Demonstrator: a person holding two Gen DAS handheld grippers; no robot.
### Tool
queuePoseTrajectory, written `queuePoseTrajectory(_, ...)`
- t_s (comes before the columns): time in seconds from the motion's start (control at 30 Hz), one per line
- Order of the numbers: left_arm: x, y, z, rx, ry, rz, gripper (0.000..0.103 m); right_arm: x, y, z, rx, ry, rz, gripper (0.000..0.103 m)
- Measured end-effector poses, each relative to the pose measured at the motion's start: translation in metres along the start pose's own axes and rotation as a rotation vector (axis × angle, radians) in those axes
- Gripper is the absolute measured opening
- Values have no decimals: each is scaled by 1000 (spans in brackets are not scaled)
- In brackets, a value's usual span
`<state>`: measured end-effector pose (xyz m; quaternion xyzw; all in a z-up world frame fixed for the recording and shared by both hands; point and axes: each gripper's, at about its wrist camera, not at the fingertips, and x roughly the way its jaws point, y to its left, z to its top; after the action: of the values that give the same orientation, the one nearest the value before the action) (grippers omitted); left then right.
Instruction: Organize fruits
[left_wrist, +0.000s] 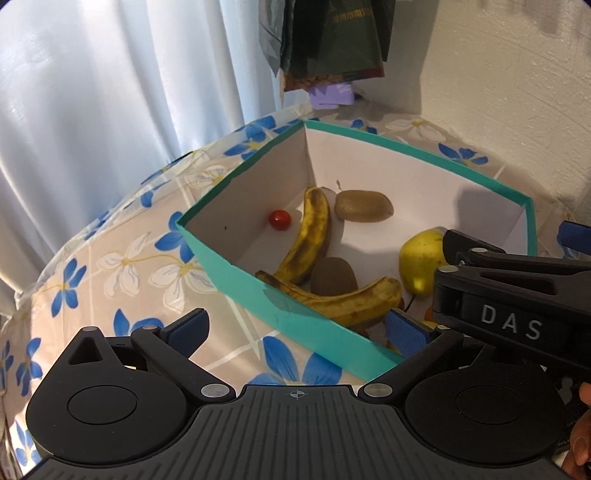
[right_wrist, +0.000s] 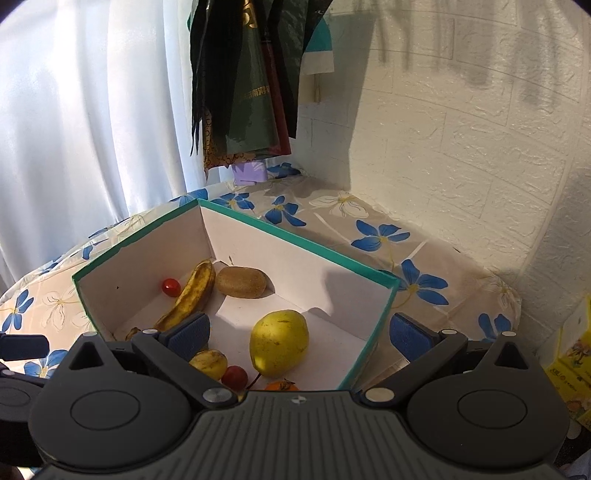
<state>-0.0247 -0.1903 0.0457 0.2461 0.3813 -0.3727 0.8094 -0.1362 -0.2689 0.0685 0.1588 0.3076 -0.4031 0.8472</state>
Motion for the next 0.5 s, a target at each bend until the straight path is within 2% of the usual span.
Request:
queuePoseTrajectory(0.23, 11, 7, 3, -39, 13, 20, 103, 17, 8, 2, 4, 23, -10, 103)
queuePoseTrajectory(0.4, 16, 2, 3, -11, 18, 53, 103, 27, 11, 0, -1, 40, -13, 103)
queuePoseTrajectory(0.5, 19, -2, 3, 9, 31, 47, 103, 32, 12, -1, -1, 53, -9, 103)
